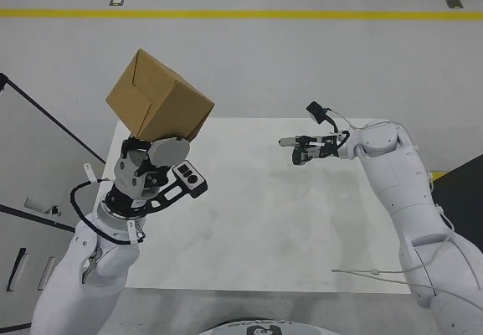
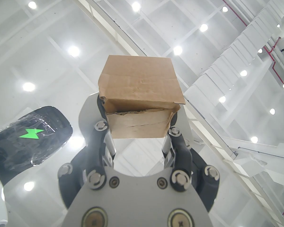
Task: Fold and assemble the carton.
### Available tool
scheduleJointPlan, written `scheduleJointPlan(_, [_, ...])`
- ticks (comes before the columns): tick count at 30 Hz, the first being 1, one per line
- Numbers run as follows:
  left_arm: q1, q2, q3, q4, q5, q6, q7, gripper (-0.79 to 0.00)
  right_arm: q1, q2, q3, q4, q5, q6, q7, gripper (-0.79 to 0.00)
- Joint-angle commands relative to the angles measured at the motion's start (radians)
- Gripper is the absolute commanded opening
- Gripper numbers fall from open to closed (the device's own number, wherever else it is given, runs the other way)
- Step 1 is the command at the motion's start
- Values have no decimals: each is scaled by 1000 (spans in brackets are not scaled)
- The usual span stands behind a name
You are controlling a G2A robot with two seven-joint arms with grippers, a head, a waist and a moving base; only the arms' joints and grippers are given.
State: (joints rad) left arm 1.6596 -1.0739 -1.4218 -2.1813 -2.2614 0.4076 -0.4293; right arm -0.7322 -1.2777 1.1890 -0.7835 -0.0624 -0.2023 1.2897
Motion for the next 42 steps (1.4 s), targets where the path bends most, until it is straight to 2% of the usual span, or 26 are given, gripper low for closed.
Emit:
scheduleJointPlan(1, [-1, -2, 1, 1, -6, 4, 3, -785, 0, 0, 0, 0, 0, 0, 0, 0])
scheduleJointPlan(9, [-3, -10, -12, 7, 17, -11, 15, -785, 0, 0, 0, 0, 0, 0, 0, 0])
scheduleJointPlan(12, [-12, -12, -33, 7, 118, -22, -5, -785, 0, 0, 0, 0, 0, 0, 0, 0])
scheduleJointPlan(14, [-20, -10, -53, 9, 252, -30, -14, -785, 0, 0, 0, 0, 0, 0, 0, 0])
scheduleJointPlan(21, [-48, -2, -99, 17, 780, -112, -177, -785, 0, 0, 0, 0, 0, 0, 0, 0])
scheduleJointPlan(26, [-67, 4, -125, 18, 1028, -180, -235, -785, 0, 0, 0, 0, 0, 0, 0, 0])
scheduleJointPlan(30, [-85, 4, -133, 12, 1094, -231, -291, -785, 0, 0, 0, 0, 0, 0, 0, 0])
scheduleJointPlan(38, [-85, 4, -133, 12, 1094, -231, -291, -785, 0, 0, 0, 0, 0, 0, 0, 0])
scheduleJointPlan(40, [-83, 0, -121, 20, 1054, -239, -293, -785, 0, 0, 0, 0, 0, 0, 0, 0])
scheduleJointPlan(42, [-92, -2, -108, 47, 1013, -239, -346, -785, 0, 0, 0, 0, 0, 0, 0, 0])
